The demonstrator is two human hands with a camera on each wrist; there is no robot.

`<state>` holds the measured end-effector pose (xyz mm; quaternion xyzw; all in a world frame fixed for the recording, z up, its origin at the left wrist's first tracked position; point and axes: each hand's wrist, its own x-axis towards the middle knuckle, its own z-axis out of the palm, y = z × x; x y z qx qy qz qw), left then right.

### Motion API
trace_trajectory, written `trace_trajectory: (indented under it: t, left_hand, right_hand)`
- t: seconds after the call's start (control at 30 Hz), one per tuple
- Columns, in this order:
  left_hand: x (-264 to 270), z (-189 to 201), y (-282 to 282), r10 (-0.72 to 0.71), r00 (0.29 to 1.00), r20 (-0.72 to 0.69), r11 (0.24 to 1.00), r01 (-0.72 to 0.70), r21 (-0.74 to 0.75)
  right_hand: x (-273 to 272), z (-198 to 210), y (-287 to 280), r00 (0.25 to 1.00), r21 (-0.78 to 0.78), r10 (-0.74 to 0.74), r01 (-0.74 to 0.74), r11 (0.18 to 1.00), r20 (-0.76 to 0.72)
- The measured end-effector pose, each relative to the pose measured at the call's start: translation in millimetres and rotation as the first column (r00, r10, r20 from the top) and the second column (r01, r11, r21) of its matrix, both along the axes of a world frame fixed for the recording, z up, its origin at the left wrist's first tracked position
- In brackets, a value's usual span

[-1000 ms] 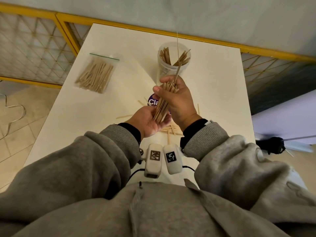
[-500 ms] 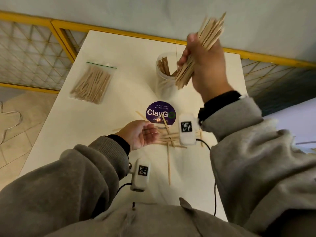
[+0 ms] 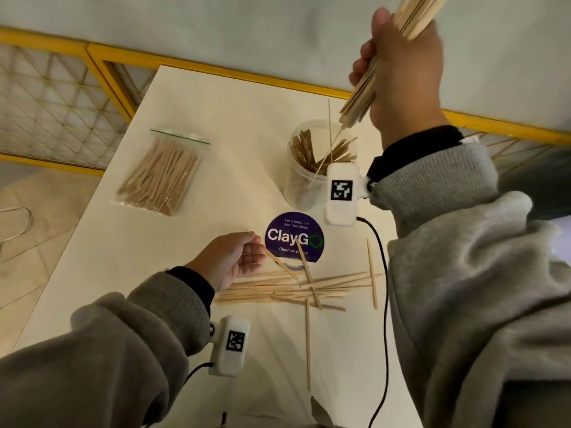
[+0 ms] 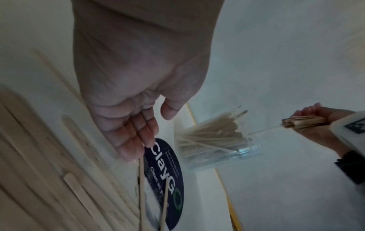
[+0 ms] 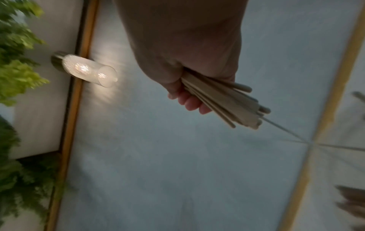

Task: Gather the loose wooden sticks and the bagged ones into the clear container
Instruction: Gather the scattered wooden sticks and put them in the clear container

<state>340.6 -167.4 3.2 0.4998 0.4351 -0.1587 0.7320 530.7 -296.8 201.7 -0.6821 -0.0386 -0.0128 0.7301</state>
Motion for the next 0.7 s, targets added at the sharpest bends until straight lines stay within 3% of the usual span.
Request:
trace_trajectory:
  t: [0.2, 0.3, 0.47, 0.6, 0.7]
  left_hand:
    - [1, -8, 1, -0.028, 1.0, 0.014, 0.999, 0.027, 0.038]
    - [1, -7, 1, -0.05, 0.998, 0.024, 0.997, 0.049, 0.057]
    - [-2, -7, 3, -0.078, 0.997, 0.023, 0.995, 0.076, 0.065]
    - [-4, -7, 5, -0.085, 0.996, 0.025, 0.993, 0.083, 0.079]
    - [-5, -6, 4, -0.084, 0.996, 0.031, 0.992, 0.081, 0.096]
  right_hand:
    - [5, 21, -8, 1.0, 0.146, -0.022, 0.019, 0.989, 0.019]
    - [-5, -6, 5, 0.99, -0.005, 0.033, -0.033, 0.999, 0.135]
    - [-16, -78, 3, 0.986, -0.25, 0.164, -0.153, 0.956, 0.021]
    - [-9, -87, -3, 0.984, -0.376, 0.138, -0.087, 0.923, 0.111]
    - [2, -87, -6, 0.976, -0.603, 0.177, -0.066, 0.795, 0.126]
